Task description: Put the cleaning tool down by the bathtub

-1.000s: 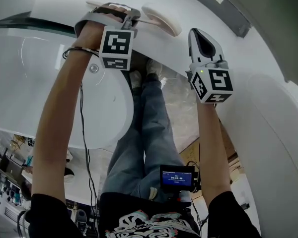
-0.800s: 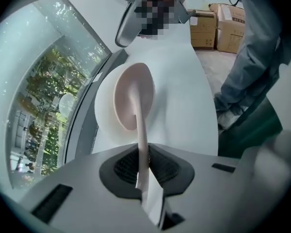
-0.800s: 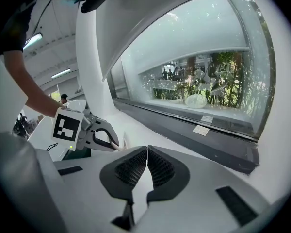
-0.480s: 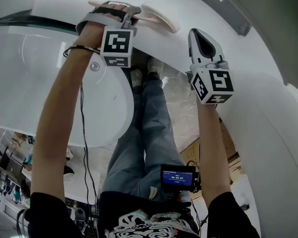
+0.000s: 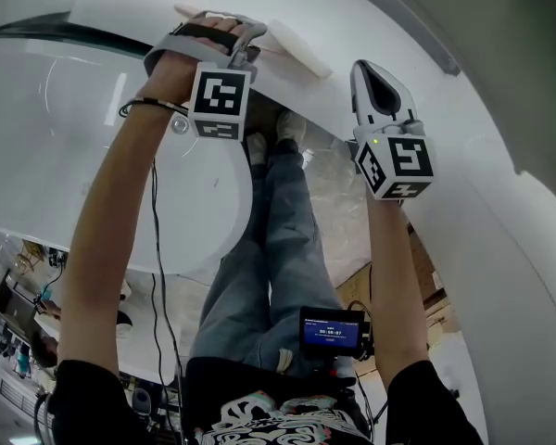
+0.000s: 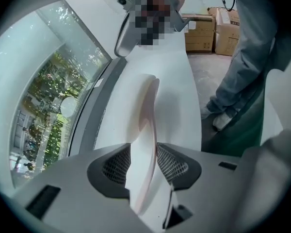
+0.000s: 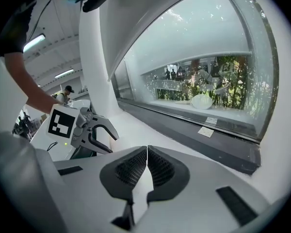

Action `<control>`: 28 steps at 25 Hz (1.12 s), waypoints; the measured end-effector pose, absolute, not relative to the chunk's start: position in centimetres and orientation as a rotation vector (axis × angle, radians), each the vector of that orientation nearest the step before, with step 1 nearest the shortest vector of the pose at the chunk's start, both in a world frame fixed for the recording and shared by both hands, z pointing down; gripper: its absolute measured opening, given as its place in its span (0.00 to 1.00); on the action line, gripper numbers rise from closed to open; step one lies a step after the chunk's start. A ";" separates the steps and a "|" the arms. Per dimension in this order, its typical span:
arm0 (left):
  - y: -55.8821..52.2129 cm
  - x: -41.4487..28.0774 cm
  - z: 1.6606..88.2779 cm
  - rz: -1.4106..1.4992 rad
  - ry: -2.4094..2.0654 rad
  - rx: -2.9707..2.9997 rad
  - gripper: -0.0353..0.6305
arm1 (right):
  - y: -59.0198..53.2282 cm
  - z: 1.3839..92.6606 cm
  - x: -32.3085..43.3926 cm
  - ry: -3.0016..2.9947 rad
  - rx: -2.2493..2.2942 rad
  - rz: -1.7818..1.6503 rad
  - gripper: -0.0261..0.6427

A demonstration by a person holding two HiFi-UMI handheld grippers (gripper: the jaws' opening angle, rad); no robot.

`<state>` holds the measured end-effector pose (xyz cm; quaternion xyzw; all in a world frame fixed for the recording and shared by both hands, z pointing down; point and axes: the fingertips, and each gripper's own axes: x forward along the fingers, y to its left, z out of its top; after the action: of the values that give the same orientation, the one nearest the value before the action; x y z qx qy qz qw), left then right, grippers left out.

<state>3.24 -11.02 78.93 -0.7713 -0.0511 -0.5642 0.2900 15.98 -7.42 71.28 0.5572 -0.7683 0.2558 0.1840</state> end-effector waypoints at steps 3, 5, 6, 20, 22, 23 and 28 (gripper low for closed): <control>-10.6 2.3 78.9 -1.518 -0.173 -2.024 0.29 | -7.6 71.3 15.1 -2.177 1.560 0.721 0.08; -10.1 1.8 79.1 -1.534 -0.198 -2.003 0.29 | -7.6 71.3 14.4 -2.184 1.547 0.721 0.08; -9.9 1.6 79.2 -1.542 -0.211 -1.996 0.29 | -7.5 71.3 14.3 -2.186 1.540 0.722 0.08; -10.8 -0.2 77.9 -1.545 -0.095 -2.072 0.30 | -8.1 70.6 12.3 -2.208 1.488 0.716 0.08; -11.1 -0.3 77.1 -1.534 -0.030 -2.126 0.30 | -8.2 70.2 12.2 -2.212 1.483 0.706 0.08; -11.4 -0.5 76.6 -1.524 0.020 -2.163 0.30 | -8.3 70.0 12.0 -2.216 1.484 0.699 0.08; -11.7 -1.6 71.8 -1.400 0.290 -2.388 0.30 | -8.1 67.4 9.5 -2.256 1.465 0.656 0.08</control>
<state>-1.64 -11.70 71.79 -0.8443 0.1024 -0.4949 0.1783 9.49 -8.09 67.39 0.5200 -0.8007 0.2327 0.1851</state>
